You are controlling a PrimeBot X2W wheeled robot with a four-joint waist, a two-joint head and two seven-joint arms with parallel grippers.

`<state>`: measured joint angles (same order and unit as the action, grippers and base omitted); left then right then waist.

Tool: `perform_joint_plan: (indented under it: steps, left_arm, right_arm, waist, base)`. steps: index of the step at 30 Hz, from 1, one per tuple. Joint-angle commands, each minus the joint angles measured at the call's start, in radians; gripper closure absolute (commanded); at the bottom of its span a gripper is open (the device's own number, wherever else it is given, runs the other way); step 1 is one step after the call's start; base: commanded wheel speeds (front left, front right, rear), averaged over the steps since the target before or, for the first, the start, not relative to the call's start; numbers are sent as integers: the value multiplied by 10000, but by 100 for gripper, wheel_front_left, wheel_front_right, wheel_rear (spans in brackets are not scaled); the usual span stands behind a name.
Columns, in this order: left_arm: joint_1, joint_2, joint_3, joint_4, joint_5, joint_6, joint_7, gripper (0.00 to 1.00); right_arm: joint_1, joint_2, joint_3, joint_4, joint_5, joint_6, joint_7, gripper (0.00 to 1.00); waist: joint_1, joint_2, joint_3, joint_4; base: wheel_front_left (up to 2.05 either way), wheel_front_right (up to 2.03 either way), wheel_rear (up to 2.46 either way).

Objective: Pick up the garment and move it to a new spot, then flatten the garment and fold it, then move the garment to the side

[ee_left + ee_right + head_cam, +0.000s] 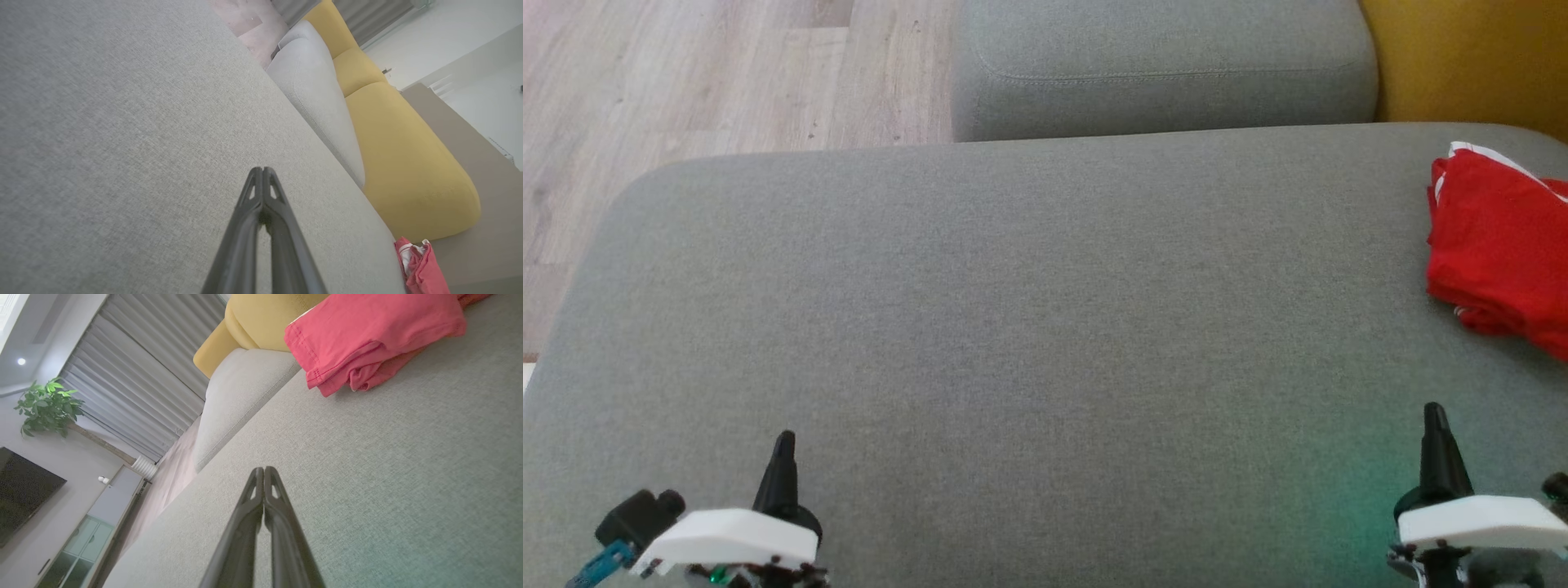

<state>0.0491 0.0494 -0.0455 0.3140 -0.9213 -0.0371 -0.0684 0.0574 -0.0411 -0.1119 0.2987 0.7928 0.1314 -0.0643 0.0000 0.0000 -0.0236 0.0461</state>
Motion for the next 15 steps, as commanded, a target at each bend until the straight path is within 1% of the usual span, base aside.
perform_joint_plan:
  steps: [1,15]
  left_arm:
    - [-674,25,341,-383,-284,-101,76,100]
    - [-885,21,636,-453,-1828,-297,485,100]
  right_arm:
    - [-499,-56,41,-375,344,-3,61,100]
    - [-769,-64,26,-414,2176,-4,463,100]
  waist:
    - [0,0,7,-10]
    - [0,0,68,-116]
  base:
    - [0,0,0]
    - [0,0,0]
